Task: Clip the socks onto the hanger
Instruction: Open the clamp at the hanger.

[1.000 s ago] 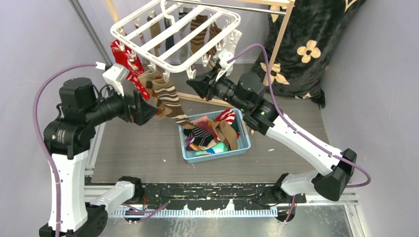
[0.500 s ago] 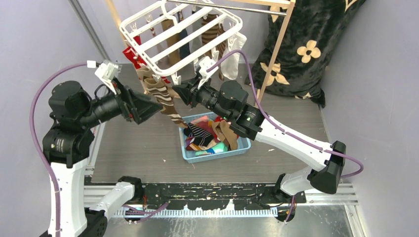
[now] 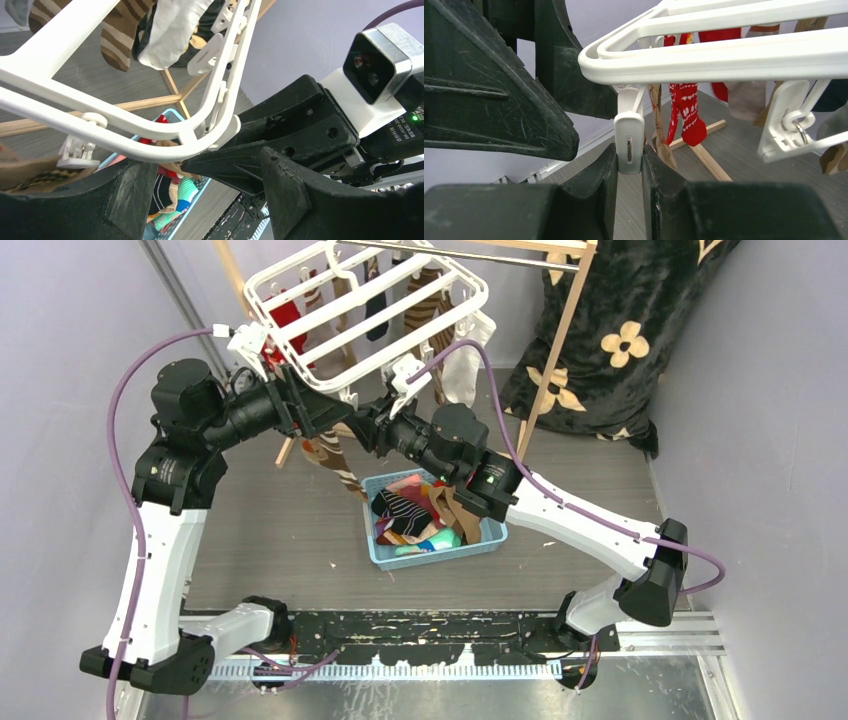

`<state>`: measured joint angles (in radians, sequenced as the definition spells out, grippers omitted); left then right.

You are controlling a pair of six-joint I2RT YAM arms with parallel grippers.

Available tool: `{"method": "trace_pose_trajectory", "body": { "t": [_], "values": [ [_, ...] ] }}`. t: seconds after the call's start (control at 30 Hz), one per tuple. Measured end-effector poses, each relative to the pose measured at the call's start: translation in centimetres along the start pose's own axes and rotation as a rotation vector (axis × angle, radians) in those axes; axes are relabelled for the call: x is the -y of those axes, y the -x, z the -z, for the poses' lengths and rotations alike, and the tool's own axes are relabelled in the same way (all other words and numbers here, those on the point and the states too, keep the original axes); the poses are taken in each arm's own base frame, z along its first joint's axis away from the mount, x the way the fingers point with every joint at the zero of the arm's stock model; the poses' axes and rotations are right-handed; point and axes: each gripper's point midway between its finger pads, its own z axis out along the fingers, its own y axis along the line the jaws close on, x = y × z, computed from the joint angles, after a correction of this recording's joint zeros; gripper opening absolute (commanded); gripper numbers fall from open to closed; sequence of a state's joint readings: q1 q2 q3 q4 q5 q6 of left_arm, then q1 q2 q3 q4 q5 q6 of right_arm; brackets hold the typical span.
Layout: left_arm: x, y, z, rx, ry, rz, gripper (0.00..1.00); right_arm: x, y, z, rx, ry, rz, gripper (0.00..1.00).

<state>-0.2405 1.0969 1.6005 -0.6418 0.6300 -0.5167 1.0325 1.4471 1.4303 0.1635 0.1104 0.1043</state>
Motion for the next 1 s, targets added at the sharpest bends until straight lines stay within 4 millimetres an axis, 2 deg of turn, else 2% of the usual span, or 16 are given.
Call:
{"method": "trace_pose_trajectory", "body": {
  "t": [0.2,0.77,0.9,1.0],
  "values": [
    [0.5,0.5,-0.4,0.023,-0.012,0.001,0.7,-0.1,0.4,-0.1,0.011,0.002,-0.013,0.01],
    [0.4,0.9,-1.5,0.041,0.002,-0.006,0.6,-0.7,1.8,0.0,0.014,0.01,-0.083,0.01],
    [0.7,1.3,-1.5,0.055,-0.002,-0.009,0.62,-0.8,2.1,-0.1,0.013,0.012,-0.09,0.01],
    [0.9,1.5,-1.3,0.065,-0.003,-0.007,0.73,-0.9,2.1,-0.2,0.01,0.013,-0.094,0.01]
  ]
}}
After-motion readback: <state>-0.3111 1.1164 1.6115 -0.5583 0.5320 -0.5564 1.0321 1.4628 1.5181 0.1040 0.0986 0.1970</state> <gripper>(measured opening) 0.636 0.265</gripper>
